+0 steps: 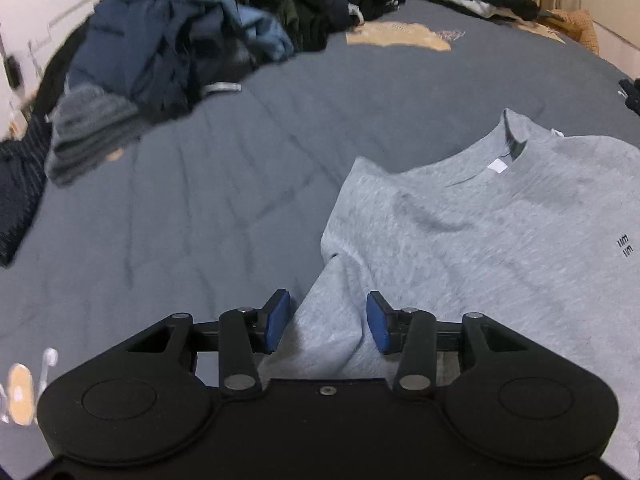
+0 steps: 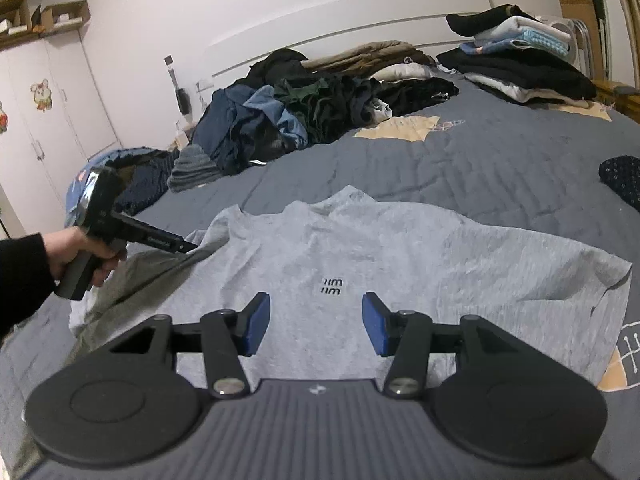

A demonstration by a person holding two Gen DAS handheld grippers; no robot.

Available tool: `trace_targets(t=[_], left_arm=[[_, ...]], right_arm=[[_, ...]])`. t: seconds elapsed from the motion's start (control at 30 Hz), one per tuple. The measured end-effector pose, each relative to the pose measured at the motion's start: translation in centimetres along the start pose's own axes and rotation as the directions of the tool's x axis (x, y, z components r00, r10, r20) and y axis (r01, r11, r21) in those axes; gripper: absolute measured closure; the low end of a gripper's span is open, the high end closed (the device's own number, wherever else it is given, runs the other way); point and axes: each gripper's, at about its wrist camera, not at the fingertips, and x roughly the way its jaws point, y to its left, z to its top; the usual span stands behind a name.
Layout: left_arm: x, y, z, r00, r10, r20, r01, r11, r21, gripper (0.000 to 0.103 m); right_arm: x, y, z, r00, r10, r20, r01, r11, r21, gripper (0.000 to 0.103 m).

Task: Fold clothes

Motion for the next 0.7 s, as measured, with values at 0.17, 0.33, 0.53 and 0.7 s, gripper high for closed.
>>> trace_targets(t=[0.17,0.33,0.53,0.7], left_arm=[[-1.1,1.8,1.5,0.993,0.065,0.097,-0.067,0.998,0.02,0.097],[-1.5,4.4,3.4,0.938,0.278,0.204,-0.274,0.96,-0.05,0.098],[-3.7,6.6,1.9,0.967,0.188,0.17,-0.17,0.979,-0.117,0.066],[-9.0,6.7,-3.9,0.98,0.096,0.173,-0.098,0.995,0.003,0.032]], right_arm=[[0.0,-0.1,-0.2,1.0,0.004,-0.001,-0.004,1.0,-0.006,0.053],[0.3,-0.3,-0.3,1.0,-0.016,-0.011,0.016,1.0,-0.003,0.053],[0.3,-0.3,-0.3,1.0,-0.018,-0.016,0.018,1.0,-0.015,0.053],[0.3,-0.2,-0.4,1.0,-0.011,-0.022,0.011,1.0,-0.008,0.053]])
